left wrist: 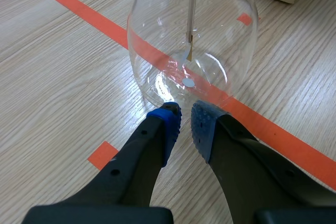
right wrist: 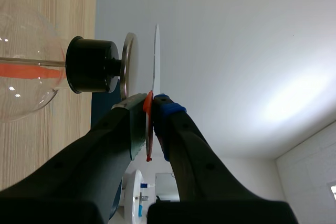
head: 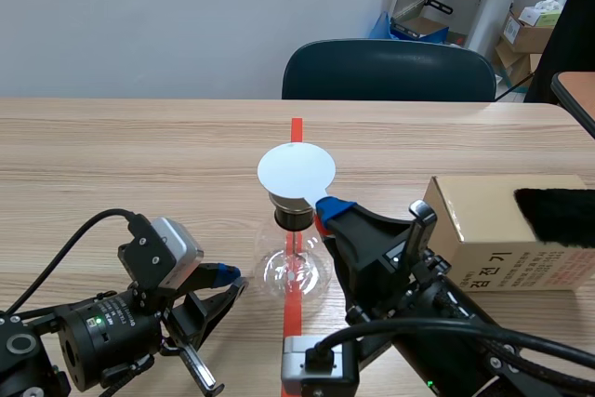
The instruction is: Do the electroscope experiment
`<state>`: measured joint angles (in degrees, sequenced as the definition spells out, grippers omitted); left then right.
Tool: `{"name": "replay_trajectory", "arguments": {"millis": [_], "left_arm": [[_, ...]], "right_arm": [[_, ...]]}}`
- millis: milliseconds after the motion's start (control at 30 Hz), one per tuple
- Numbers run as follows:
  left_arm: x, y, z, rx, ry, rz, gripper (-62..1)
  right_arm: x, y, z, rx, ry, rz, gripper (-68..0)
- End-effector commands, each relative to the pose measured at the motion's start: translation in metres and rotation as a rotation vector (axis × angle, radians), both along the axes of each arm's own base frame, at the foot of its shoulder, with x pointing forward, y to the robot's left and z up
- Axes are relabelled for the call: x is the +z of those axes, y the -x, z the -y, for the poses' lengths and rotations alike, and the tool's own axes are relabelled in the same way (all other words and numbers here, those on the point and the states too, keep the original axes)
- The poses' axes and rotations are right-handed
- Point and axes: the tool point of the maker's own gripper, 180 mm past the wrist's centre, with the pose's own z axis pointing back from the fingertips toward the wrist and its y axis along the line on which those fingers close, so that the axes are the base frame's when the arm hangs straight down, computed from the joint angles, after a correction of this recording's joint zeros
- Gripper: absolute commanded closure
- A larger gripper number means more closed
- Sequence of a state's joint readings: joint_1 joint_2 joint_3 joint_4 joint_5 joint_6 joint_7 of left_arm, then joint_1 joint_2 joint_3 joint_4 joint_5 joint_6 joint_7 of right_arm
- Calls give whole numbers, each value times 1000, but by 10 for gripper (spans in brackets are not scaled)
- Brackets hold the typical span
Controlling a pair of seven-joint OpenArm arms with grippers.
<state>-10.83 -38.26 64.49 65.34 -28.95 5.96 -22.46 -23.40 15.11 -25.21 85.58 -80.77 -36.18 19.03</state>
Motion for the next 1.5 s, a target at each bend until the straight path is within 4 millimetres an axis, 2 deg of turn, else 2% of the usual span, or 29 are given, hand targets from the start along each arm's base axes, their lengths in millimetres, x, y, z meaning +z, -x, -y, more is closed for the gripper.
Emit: {"name": "replay_trajectory", "arguments": {"millis": [0,1133,1300,1467], "left_arm": [[9,-2,7,-10,27,20,-100],[9,-2,7,-10,27,20,-100],[9,-2,7,-10,27,19,-100],[9,-2,7,-10,27,19,-100]], "right_arm": [[12,-5,3,-1,-1,43,-10],[12,-5,4,-3,-1,44,-10],[13,-14,15,-80,-10,46,-10],[16,-29,40,-245,-29,50,-10]]}}
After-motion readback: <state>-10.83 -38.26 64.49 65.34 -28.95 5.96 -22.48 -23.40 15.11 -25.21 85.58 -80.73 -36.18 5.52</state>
